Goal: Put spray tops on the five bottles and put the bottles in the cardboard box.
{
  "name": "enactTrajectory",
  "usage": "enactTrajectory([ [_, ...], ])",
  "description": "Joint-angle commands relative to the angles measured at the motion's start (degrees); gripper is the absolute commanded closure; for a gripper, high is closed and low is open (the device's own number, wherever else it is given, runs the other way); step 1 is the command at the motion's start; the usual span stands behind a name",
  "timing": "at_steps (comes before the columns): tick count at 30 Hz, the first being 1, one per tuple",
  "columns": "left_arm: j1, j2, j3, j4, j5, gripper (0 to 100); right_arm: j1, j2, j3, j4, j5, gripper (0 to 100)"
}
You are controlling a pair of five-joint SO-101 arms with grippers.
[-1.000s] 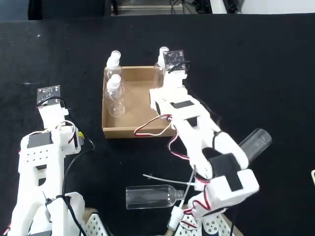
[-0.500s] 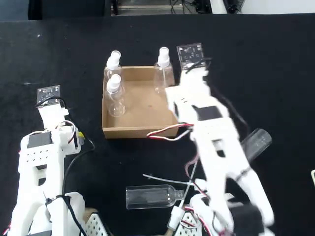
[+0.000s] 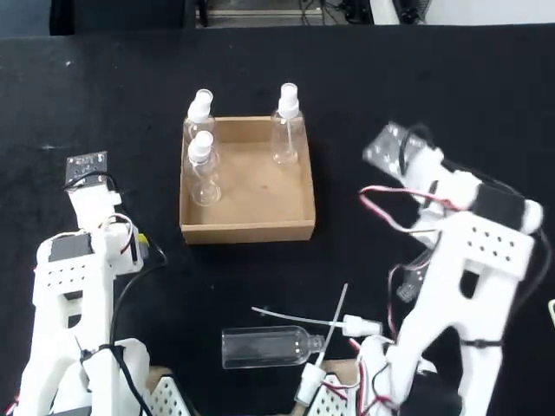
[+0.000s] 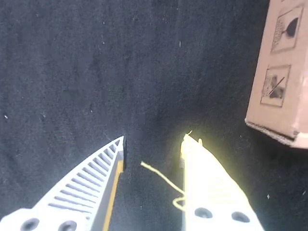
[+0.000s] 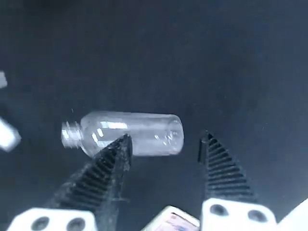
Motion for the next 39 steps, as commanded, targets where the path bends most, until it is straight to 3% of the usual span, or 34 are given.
enactTrajectory([
  [1, -0.1, -1.1, 0.0, -1.0, 0.4, 82, 5.8, 3.6, -3.3, 0.3, 16.4, 77.6],
  [5, -0.1, -1.1, 0.0, -1.0, 0.4, 82, 10.2, 8.3, -3.5, 0.3, 29.0, 74.1],
  [10, 0.0, -1.0, 0.0, -0.9, 0.4, 82, 13.7, 12.3, -3.5, -0.1, 36.6, 61.6],
  [15, 0.0, -1.6, -1.0, 1.2, 0.3, 82, 16.6, 16.8, -3.2, -4.0, 45.2, 61.4],
  [18, 0.0, -1.6, -4.7, 6.8, -2.6, 82, 16.8, 20.4, -3.2, -5.4, 49.0, 61.4],
  [25, 1.8, -1.6, -17.0, 26.5, -14.9, 82, 14.5, 27.6, -3.3, -8.1, 49.0, 61.4],
  [30, 12.0, -1.6, -26.2, 41.1, -20.1, 82, 14.5, 29.8, -3.2, -9.0, 49.1, 61.4],
  [36, 29.8, -0.9, -26.2, 41.9, -17.2, 82, 13.2, 33.8, -2.4, -9.0, 49.1, 62.7],
  [39, 37.2, -0.9, -24.5, 41.9, -17.4, 82, 13.3, 35.7, -1.0, -11.3, 48.8, 73.1],
])
